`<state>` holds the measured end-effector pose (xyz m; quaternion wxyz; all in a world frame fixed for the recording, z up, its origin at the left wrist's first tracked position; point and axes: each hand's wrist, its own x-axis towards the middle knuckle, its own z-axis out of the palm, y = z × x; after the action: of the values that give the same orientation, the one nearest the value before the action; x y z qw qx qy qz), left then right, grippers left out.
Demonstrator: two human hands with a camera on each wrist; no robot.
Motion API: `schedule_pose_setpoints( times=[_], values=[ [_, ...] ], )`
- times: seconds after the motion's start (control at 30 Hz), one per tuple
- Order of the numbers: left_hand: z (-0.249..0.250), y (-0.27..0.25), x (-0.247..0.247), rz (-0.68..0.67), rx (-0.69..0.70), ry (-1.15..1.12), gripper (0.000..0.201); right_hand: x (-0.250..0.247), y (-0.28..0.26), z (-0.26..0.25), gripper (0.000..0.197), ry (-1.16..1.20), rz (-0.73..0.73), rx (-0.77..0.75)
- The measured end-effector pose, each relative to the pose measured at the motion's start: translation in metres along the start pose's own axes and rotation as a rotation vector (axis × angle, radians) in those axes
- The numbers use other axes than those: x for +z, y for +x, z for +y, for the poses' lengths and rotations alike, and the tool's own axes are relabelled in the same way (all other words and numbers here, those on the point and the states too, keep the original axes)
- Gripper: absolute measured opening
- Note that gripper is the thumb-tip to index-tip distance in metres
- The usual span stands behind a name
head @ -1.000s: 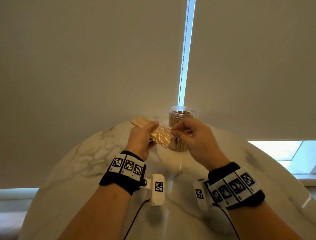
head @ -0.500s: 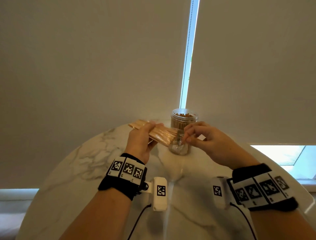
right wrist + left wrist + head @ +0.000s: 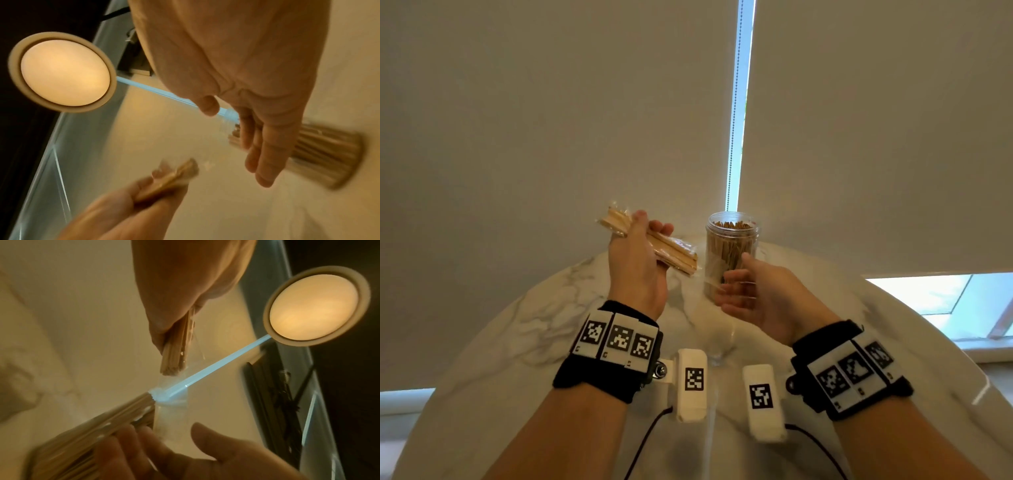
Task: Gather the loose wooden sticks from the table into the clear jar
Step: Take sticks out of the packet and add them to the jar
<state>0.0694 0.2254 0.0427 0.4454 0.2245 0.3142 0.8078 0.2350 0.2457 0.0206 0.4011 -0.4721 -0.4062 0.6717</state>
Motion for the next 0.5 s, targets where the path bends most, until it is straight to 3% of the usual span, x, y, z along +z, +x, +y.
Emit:
schedule_pose_setpoints(
  times=[0.2, 0.3, 0.5],
  values=[
    [-0.015, -0.044, 0.032, -0.370, 0.123, 0.391, 0.019, 0.005, 0.000, 0.018, 0.043, 0.510, -0.252, 0.215],
    [-0.018, -0.046, 0.032, -0.395, 0.165, 0.444, 0.024, 0.005, 0.001, 0.024, 0.038, 0.553, -0.267, 0.244],
    [-0.004, -0.040, 0.033, -0.354, 0.077, 0.159, 0.032, -0.001, 0.009, 0.030, 0.034, 0.492, -0.220, 0.236]
  ],
)
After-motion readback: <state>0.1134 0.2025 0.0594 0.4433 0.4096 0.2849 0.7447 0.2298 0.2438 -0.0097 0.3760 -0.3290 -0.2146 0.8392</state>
